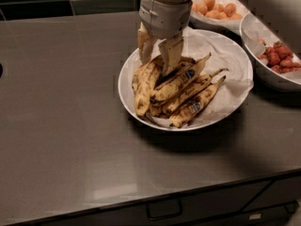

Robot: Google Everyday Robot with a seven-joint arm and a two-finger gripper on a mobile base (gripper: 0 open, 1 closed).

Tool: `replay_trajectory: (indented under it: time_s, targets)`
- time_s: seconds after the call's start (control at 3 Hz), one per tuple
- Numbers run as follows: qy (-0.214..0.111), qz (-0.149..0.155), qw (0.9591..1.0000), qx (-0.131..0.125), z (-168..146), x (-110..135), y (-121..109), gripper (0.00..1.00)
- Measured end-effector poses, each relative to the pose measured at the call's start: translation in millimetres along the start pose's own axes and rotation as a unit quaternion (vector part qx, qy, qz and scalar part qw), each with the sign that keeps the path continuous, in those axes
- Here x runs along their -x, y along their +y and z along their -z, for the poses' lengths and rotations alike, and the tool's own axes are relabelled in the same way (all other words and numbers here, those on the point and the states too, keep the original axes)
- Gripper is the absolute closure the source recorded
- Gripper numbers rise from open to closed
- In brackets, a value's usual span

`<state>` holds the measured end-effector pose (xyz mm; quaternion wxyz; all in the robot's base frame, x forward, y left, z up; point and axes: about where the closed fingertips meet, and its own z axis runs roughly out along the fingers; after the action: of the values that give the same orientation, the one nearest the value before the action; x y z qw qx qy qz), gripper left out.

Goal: Pick banana from white bowl

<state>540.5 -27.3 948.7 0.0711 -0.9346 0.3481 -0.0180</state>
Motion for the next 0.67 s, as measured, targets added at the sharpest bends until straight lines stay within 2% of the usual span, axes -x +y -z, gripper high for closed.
replay_trajectory:
  time_s: [0.33,0.67]
  targets:
    - [0.000,0.000,1.0000,0.000,0.0,0.0,0.0,0.83]
    - [0.000,0.000,1.0000,0.000,0.0,0.0,0.0,1.00]
